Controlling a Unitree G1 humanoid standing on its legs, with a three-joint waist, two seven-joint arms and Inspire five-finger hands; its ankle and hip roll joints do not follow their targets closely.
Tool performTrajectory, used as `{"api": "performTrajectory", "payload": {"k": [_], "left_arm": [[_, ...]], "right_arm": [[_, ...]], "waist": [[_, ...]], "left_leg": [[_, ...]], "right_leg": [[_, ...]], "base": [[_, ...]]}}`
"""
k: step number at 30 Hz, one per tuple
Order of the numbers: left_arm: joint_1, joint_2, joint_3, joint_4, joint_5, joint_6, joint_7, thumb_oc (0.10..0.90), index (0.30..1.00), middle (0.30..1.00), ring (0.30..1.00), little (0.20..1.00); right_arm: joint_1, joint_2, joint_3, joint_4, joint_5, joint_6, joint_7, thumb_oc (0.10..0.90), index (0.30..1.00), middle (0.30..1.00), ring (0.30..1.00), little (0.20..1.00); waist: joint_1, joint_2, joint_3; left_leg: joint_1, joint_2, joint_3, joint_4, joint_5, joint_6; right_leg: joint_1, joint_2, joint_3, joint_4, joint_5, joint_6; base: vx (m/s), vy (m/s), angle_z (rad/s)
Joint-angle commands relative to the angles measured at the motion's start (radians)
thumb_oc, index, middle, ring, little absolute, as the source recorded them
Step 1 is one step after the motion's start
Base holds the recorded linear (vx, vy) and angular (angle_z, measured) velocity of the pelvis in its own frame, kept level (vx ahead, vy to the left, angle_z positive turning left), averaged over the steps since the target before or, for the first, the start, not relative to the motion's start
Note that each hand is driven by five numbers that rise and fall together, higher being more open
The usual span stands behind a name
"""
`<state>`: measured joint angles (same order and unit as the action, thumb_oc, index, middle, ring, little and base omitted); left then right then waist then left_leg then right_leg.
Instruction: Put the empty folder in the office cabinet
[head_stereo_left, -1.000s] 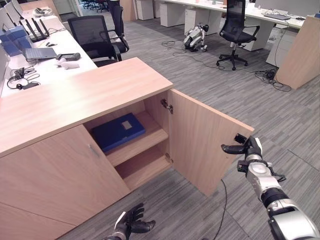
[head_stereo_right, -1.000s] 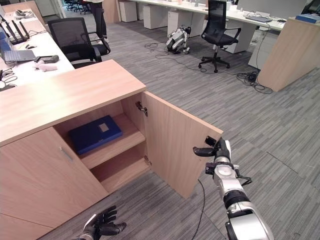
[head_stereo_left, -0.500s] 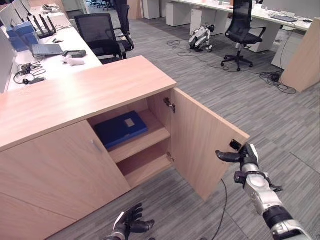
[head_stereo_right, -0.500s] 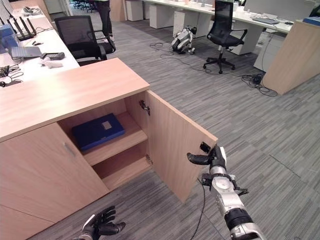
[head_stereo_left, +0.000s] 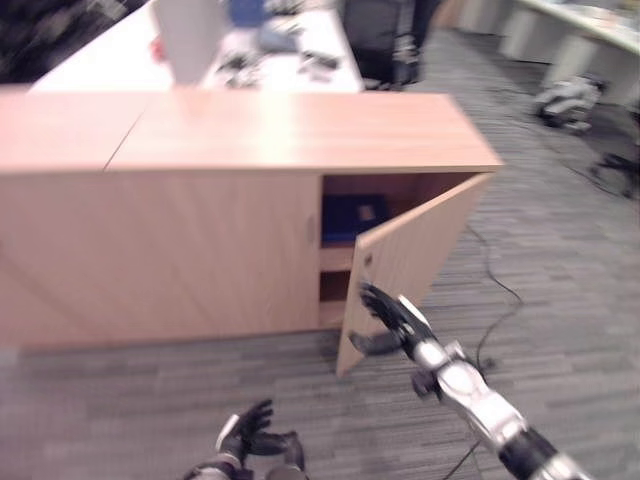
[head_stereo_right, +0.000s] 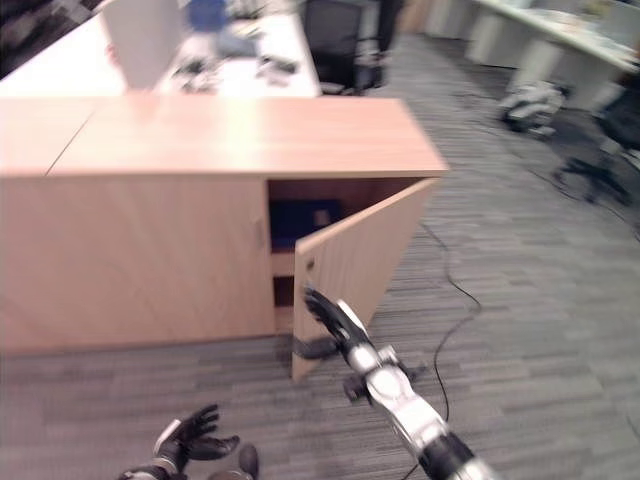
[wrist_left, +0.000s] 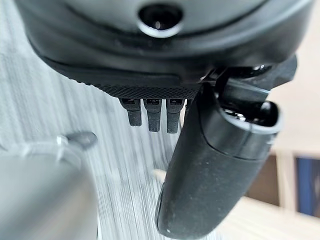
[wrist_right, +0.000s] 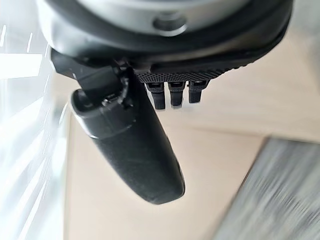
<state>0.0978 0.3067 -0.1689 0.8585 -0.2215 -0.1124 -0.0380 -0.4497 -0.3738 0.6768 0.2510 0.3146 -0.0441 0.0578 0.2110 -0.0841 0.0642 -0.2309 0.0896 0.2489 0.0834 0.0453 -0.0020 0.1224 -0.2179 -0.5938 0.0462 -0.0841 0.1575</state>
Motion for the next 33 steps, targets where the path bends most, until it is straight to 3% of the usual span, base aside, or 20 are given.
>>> {"api": "performTrajectory", "payload": {"k": [1,2,4,5,7,8,9,10,13,14,16,18,24,33], "left_arm": [[-0.057,0.087,-0.062,-0.094,0.006,-0.068,0.023,0.800,0.900,0.900,0.900,0.900],[-0.056,0.091,-0.059,-0.096,-0.002,-0.074,0.040,0.800,0.900,0.900,0.900,0.900],[-0.059,0.095,-0.059,-0.098,-0.005,-0.074,0.048,0.800,0.900,0.900,0.900,0.900],[-0.063,0.097,-0.058,-0.095,-0.009,-0.074,0.055,0.800,0.900,0.900,0.900,0.900],[-0.074,0.107,-0.060,-0.091,-0.005,-0.072,0.065,0.800,0.900,0.900,0.900,0.900],[-0.071,0.108,-0.058,-0.093,-0.005,-0.071,0.066,0.800,0.900,0.900,0.900,0.900],[-0.074,0.111,-0.053,-0.082,-0.012,-0.072,0.066,0.800,0.900,0.900,0.900,0.900],[-0.074,0.112,-0.049,-0.078,-0.020,-0.073,0.063,0.800,0.900,0.900,0.900,0.900],[-0.073,0.109,-0.040,-0.066,-0.029,-0.075,0.059,0.800,0.900,0.900,0.900,0.900],[-0.075,0.100,-0.033,-0.050,-0.019,-0.075,0.057,0.800,0.900,0.900,0.900,0.900],[-0.047,0.065,-0.009,-0.060,-0.026,-0.075,0.039,0.800,0.900,0.900,0.900,0.900],[-0.037,0.054,-0.016,-0.063,-0.018,-0.072,0.020,0.800,0.900,0.900,0.900,0.900],[-0.022,0.042,-0.048,-0.097,-0.001,-0.054,-0.014,0.800,0.900,0.900,0.900,0.900],[-0.036,0.007,-0.064,-0.027,0.023,-0.035,-0.026,0.800,0.900,0.900,0.900,0.900]], "right_arm": [[-0.209,0.219,0.052,-0.154,0.014,-0.155,0.066,0.800,0.900,0.900,0.900,0.900],[-0.271,0.257,0.062,-0.181,0.015,-0.165,0.053,0.800,0.900,0.900,0.900,0.900],[-0.295,0.275,0.059,-0.194,0.016,-0.168,0.046,0.800,0.900,0.900,0.900,0.900],[-0.304,0.281,0.054,-0.210,0.020,-0.170,0.041,0.800,0.900,0.900,0.900,0.900],[-0.293,0.256,0.030,-0.222,0.024,-0.183,0.026,0.800,0.900,0.900,0.900,0.900],[-0.279,0.245,0.018,-0.221,0.031,-0.183,0.023,0.800,0.900,0.900,0.900,0.900],[-0.228,0.223,-0.012,-0.199,0.075,-0.183,0.014,0.800,0.900,0.900,0.900,0.900],[-0.180,0.215,-0.034,-0.174,0.111,-0.181,0.014,0.800,0.900,0.900,0.900,0.900],[-0.079,0.200,-0.077,-0.116,0.128,-0.172,0.008,0.800,0.900,0.900,0.900,0.900],[0.042,0.187,-0.120,-0.029,0.145,-0.162,0.008,0.800,0.900,0.900,0.900,0.900],[0.245,0.136,-0.204,0.173,0.023,-0.128,-0.016,0.800,0.900,0.900,0.900,0.900],[0.311,0.135,-0.266,0.285,0.004,-0.118,-0.033,0.800,0.900,0.900,0.900,0.900],[0.375,0.131,-0.422,0.568,0.005,-0.101,-0.085,0.800,0.900,0.900,0.900,0.900],[0.400,0.124,-0.483,0.889,-0.068,-0.060,-0.105,0.800,0.900,0.900,0.900,0.900]], "waist": [[0.102,-0.027,0.054],[0.123,-0.022,0.059],[0.131,-0.017,0.065],[0.131,-0.004,0.067],[0.129,0.007,0.070],[0.121,0.012,0.068],[0.098,0.024,0.070],[0.088,0.027,0.068],[0.067,0.035,0.064],[0.037,0.030,0.056],[-0.002,0.035,0.038],[-0.019,0.044,0.032],[-0.061,0.063,0.022],[-0.119,0.094,0.015]], "left_leg": [[0.126,0.037,-0.053,-0.084,-0.005,-0.043],[0.136,0.028,-0.051,-0.085,-0.020,-0.027],[0.141,0.024,-0.056,-0.084,-0.025,-0.020],[0.149,0.028,-0.066,-0.087,-0.023,-0.016],[0.161,0.021,-0.100,-0.104,-0.024,-0.011],[0.167,0.011,-0.124,-0.114,-0.023,-0.010],[0.183,-0.011,-0.173,-0.128,-0.027,-0.016],[0.188,-0.014,-0.187,-0.134,-0.032,-0.024],[0.202,-0.012,-0.207,-0.144,-0.037,-0.037],[0.209,-0.023,-0.213,-0.150,-0.045,-0.040],[0.224,-0.030,-0.208,-0.153,-0.053,-0.045],[0.232,-0.030,-0.207,-0.154,-0.055,-0.048],[0.253,-0.016,-0.206,-0.156,-0.058,-0.063],[0.295,0.012,-0.178,-0.166,-0.058,-0.084]], "right_leg": [[-0.010,-0.064,0.048,0.106,0.060,0.054],[-0.037,-0.100,0.041,0.200,0.103,0.085],[-0.059,-0.115,0.045,0.258,0.131,0.099],[-0.087,-0.114,0.060,0.300,0.162,0.104],[-0.111,-0.066,0.117,0.312,0.137,0.104],[-0.123,-0.039,0.144,0.295,0.116,0.104],[-0.124,-0.007,0.189,0.216,0.047,0.081],[-0.122,-0.012,0.198,0.160,0.044,0.067],[-0.125,-0.041,0.209,0.084,0.068,0.058],[-0.112,-0.041,0.236,0.040,0.089,0.056],[-0.086,-0.041,0.242,-0.007,0.107,0.060],[-0.072,-0.034,0.245,-0.028,0.104,0.057],[-0.036,-0.012,0.249,-0.075,0.097,0.049],[0.001,0.013,0.281,-0.128,0.089,0.037]], "base": [[0.12,0.175,0.61],[0.09,0.151,0.47],[0.08,0.103,0.75],[0.07,0.073,0.72],[0.10,0.054,0.32],[0.20,0.066,0.96],[0.19,0.007,1.04],[0.20,-0.063,0.81],[0.08,-0.064,0.56],[0.11,-0.068,0.56],[0.14,-0.083,0.28],[0.07,-0.046,0.02],[0.05,-0.057,-0.23],[0.03,-0.043,-0.12]]}}
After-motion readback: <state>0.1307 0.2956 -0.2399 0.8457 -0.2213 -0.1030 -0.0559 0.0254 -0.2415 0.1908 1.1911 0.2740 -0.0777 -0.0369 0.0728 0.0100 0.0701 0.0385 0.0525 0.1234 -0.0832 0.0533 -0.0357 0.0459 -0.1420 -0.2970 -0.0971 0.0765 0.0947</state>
